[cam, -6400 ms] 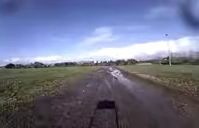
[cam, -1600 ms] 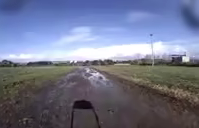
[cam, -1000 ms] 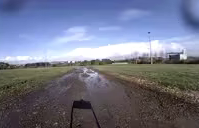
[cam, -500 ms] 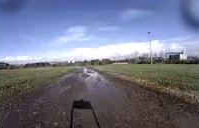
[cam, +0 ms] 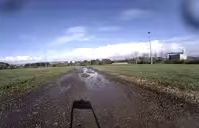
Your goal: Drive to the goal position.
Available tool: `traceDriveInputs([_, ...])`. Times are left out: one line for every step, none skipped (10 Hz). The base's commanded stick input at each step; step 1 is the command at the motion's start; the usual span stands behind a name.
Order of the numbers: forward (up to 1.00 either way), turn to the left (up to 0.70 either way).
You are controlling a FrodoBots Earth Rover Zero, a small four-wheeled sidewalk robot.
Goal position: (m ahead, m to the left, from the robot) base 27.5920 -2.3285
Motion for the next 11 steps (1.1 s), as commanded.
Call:
traceDriveInputs([0.70,0.35])
traceDriveInputs([0.70,0.35])
traceDriveInputs([0.70,0.32])
traceDriveInputs([0.70,0.18])
traceDriveInputs([0.70,0.04])
traceDriveInputs([0.70,0.02])
traceDriveInputs([0.70,0.00])
traceDriveInputs([0.70,0.00])
traceDriveInputs([0.70,0.00])
traceDriveInputs([0.70,0.00])
traceDriveInputs([0.70,0.00])
